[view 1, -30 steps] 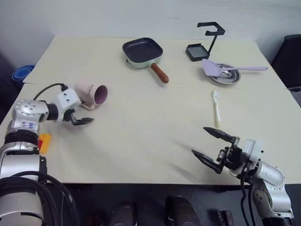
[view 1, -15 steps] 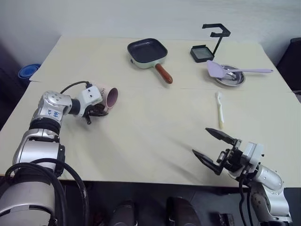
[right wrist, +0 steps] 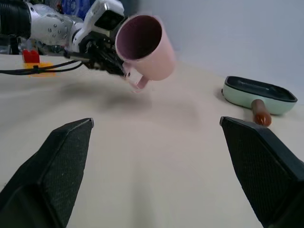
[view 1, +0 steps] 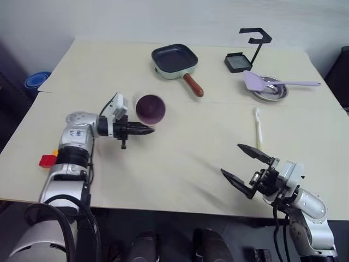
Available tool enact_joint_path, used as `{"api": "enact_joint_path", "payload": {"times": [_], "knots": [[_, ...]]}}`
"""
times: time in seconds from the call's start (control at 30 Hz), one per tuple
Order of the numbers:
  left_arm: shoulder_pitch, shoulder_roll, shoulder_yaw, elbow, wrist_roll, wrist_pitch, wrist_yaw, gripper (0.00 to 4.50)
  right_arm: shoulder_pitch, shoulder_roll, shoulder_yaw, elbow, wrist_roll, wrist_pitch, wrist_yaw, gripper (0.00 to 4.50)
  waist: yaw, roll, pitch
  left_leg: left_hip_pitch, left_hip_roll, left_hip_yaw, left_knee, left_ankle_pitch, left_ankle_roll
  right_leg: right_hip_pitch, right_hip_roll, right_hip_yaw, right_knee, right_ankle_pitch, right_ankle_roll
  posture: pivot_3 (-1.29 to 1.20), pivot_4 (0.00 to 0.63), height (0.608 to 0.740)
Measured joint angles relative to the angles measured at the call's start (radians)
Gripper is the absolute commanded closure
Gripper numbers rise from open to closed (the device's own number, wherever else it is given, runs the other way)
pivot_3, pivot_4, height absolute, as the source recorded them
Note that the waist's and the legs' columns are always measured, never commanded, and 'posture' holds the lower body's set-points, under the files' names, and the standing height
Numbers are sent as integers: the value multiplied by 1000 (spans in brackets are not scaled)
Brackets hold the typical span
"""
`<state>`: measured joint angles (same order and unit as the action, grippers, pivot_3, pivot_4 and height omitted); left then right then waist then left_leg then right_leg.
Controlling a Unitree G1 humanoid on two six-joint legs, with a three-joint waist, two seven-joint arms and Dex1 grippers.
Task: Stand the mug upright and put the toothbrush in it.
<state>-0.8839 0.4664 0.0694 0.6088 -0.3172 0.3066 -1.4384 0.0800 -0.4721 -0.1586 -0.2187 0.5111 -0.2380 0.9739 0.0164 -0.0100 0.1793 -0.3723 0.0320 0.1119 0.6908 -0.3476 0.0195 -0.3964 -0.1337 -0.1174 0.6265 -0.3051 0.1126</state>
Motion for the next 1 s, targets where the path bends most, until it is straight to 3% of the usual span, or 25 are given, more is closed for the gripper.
{"api": "enact_joint_path", "payload": {"times": [0.1,0.3,0.5,0.63,0.9,1.0], "knots": [[68,-94,17,-186,-114,189,94,4499,-7,-37,-7,-13,-1,27,-14,0,-7,1,0,2,0,0,0,0,0,2,0,1,1,0,0,0,150,740],[172,-253,-18,-242,-158,435,334,4499,21,-98,-23,-46,19,123,-30,0,-9,0,0,2,-1,-1,1,0,0,2,0,0,0,0,0,0,150,740],[173,-256,-48,-299,-204,682,440,4499,87,-112,-55,-54,46,159,-14,0,-6,0,0,2,-1,-1,0,0,0,2,1,1,0,0,0,0,150,740],[164,-254,-4,-295,-271,815,484,4499,94,-104,-55,-42,47,144,6,0,-7,0,0,2,0,-1,1,0,0,2,0,1,0,0,0,0,150,740],[175,-206,1,-289,-286,775,505,2326,91,-72,-57,10,48,109,11,0,-5,0,0,3,0,-1,1,0,0,2,0,1,0,0,0,0,150,740],[228,-123,-35,-359,-265,699,469,2127,103,-68,-93,19,70,109,11,0,-7,1,0,3,0,0,0,0,-1,2,0,1,0,0,0,0,150,740]]}}
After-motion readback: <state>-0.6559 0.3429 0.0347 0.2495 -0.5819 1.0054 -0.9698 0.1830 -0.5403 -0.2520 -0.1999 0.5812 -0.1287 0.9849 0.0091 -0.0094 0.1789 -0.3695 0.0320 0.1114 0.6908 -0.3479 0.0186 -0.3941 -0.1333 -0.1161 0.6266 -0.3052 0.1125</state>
